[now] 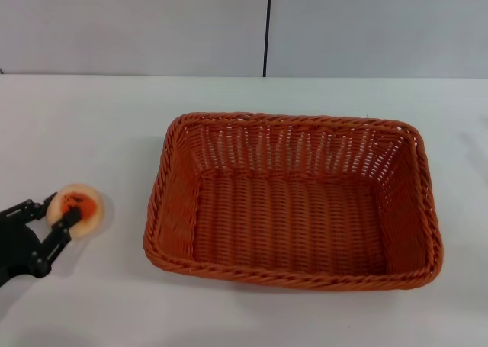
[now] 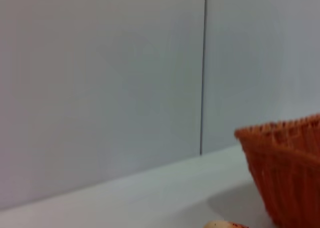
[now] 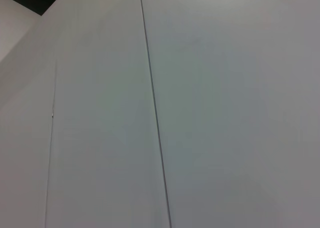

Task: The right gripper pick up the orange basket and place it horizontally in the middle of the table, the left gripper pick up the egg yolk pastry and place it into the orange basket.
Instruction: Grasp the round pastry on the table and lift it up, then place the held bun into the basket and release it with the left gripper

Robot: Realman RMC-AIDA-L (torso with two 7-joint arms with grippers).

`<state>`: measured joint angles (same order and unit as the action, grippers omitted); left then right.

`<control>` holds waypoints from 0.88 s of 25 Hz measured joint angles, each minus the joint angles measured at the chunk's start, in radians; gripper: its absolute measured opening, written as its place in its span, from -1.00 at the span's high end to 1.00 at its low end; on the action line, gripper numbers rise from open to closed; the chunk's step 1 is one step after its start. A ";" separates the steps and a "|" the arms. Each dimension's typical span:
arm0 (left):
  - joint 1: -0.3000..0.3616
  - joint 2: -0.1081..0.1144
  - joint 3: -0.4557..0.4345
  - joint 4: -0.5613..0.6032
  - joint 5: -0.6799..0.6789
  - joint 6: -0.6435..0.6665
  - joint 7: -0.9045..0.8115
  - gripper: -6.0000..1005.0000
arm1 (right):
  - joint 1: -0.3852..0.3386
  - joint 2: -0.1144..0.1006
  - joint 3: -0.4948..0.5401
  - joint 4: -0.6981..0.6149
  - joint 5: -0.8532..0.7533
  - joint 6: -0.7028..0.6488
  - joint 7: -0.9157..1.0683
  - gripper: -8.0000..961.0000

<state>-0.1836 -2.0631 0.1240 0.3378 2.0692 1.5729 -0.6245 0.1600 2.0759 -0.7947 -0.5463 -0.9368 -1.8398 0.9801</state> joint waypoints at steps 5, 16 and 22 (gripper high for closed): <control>-0.013 0.001 -0.031 -0.008 -0.004 0.073 0.002 0.29 | -0.001 0.000 0.000 0.002 0.000 0.003 0.000 -0.13; -0.136 -0.001 -0.029 -0.063 -0.017 0.283 -0.033 0.54 | 0.009 0.003 -0.004 0.003 -0.007 -0.008 0.000 -0.13; -0.223 -0.004 0.064 -0.131 -0.016 0.225 -0.059 0.63 | 0.012 0.004 -0.005 0.003 -0.009 -0.018 0.000 -0.13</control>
<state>-0.4063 -2.0671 0.1883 0.2069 2.0531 1.7976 -0.6834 0.1724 2.0799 -0.7994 -0.5429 -0.9462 -1.8576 0.9802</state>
